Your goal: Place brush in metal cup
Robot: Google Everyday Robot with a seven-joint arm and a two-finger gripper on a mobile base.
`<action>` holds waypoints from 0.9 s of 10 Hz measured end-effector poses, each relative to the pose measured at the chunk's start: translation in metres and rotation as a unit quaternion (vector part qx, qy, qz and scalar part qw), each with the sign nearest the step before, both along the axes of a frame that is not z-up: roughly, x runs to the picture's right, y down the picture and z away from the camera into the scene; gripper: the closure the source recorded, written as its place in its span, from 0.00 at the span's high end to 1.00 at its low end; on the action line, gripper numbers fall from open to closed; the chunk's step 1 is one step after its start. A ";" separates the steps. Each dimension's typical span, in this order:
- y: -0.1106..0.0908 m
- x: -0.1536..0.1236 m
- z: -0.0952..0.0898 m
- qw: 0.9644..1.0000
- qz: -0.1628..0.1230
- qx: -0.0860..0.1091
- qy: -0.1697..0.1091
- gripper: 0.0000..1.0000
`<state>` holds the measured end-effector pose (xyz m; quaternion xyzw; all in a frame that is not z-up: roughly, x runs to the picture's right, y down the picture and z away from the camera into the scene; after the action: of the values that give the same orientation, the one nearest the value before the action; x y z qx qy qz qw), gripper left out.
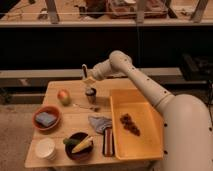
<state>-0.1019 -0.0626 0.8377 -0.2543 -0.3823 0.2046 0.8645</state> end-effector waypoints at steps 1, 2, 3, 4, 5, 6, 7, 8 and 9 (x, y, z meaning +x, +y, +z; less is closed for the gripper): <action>0.001 0.004 0.000 1.000 0.003 -0.001 0.002 0.05; 0.002 0.007 0.000 1.000 0.006 -0.003 0.004 0.05; 0.003 0.009 0.000 1.000 0.008 -0.003 0.005 0.05; 0.003 0.013 -0.001 1.000 0.011 -0.003 0.007 0.05; 0.003 0.015 -0.001 1.000 0.012 -0.002 0.009 0.05; 0.003 0.017 -0.001 1.000 0.014 -0.001 0.009 0.05; 0.003 0.017 -0.001 1.000 0.015 -0.002 0.009 0.05; 0.004 0.016 0.000 1.000 0.018 -0.003 0.009 0.05; 0.005 0.016 0.001 1.000 0.020 -0.004 0.008 0.05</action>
<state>-0.0863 -0.0576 0.8385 -0.2489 -0.3797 0.2251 0.8621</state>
